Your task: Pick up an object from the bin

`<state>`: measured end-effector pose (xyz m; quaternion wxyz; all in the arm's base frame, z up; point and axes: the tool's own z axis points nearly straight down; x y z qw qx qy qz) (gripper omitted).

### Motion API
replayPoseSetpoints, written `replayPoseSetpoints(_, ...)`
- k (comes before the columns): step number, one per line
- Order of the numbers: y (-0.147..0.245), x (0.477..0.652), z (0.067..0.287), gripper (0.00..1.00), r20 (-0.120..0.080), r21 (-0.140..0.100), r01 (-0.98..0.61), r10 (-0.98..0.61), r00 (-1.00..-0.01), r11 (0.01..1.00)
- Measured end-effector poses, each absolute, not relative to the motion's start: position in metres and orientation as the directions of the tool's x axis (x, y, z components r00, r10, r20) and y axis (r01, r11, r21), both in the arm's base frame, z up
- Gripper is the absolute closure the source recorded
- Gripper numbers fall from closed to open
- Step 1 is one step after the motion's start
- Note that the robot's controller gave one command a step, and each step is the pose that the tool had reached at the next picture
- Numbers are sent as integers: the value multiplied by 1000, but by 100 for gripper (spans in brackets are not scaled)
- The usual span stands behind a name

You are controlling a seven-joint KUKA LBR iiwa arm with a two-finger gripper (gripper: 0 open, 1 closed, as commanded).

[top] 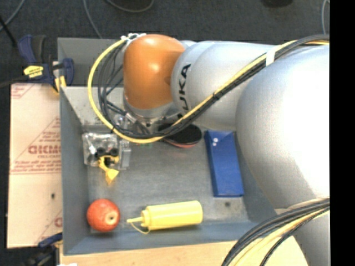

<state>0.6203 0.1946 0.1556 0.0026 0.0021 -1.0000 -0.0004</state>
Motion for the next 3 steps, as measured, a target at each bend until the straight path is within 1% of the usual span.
replayPoseSetpoints(1,194,622,161,0,-3,3,-1,-1,-1000,1000)
replayPoseSetpoints(2,198,627,123,0,-10,6,43,43,-999,999)
replayPoseSetpoints(3,217,644,78,100,-21,4,-272,-272,-962,962)
